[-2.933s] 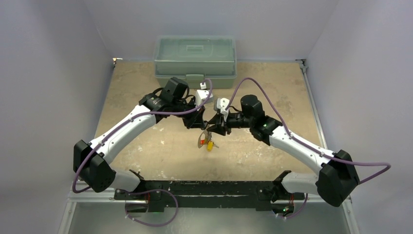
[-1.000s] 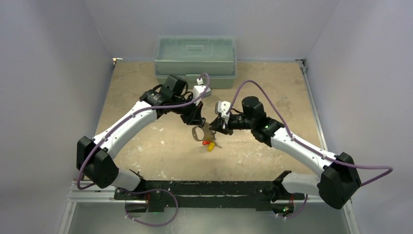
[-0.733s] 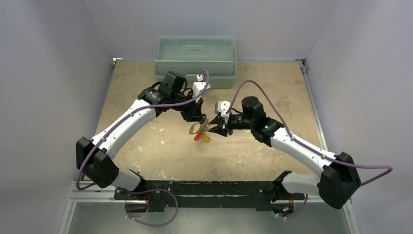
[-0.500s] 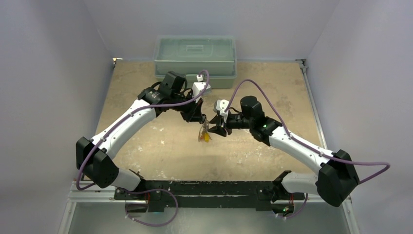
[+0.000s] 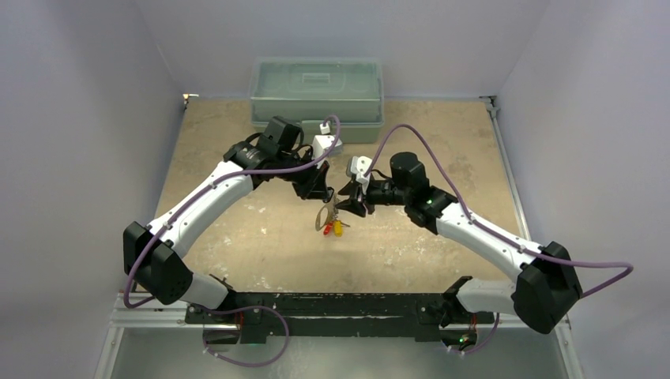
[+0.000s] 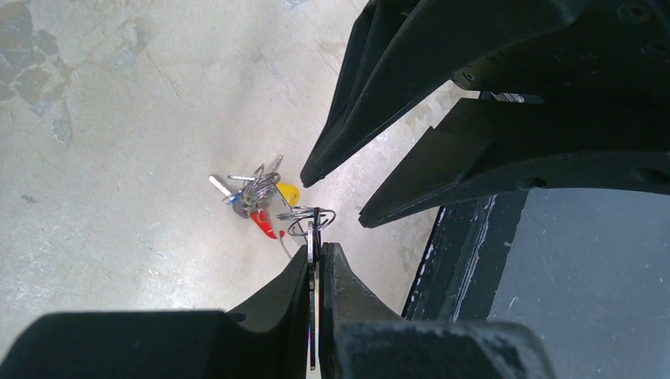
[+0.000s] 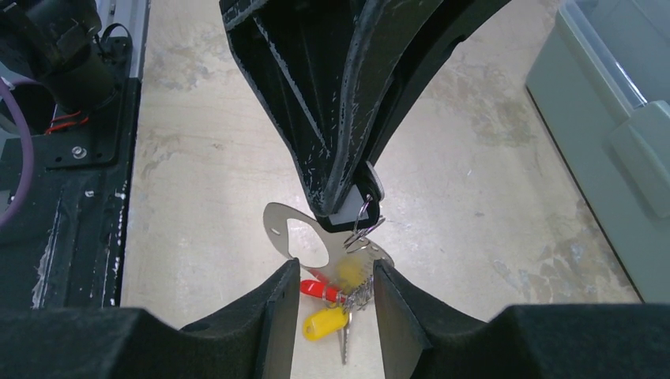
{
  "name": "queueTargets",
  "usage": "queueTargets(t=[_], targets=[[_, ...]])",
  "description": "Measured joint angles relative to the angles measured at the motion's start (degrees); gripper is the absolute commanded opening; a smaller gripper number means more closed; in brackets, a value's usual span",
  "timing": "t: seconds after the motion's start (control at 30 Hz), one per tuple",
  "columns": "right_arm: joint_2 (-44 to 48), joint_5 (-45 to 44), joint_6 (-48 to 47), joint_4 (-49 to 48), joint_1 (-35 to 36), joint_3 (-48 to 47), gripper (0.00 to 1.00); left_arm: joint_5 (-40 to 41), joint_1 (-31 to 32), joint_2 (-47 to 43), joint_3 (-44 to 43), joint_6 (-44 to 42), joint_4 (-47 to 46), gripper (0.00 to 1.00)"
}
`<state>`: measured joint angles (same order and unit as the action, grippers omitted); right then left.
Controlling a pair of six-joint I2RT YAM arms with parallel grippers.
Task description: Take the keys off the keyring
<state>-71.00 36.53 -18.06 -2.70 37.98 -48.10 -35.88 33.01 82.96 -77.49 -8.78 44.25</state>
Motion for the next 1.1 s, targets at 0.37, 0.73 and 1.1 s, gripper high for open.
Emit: queueTargets(t=[0.37, 0.73, 1.1], targets=[[-1.8, 0.2, 1.7, -2.2, 0.0, -0.5, 0.40, -0.8, 0.3, 0.0, 0.0, 0.0, 0.0, 0.00], [-1.8, 0.5, 3.7, -5.1, 0.0, -0.5, 0.27, -0.9, 1.2, 0.0, 0.0, 0.0, 0.0, 0.00], [-1.8, 0.5, 2.8, -5.2, 0.0, -0.2, 0.04, -0.7, 1.2, 0.0, 0.0, -0.9, 0.3, 0.00]])
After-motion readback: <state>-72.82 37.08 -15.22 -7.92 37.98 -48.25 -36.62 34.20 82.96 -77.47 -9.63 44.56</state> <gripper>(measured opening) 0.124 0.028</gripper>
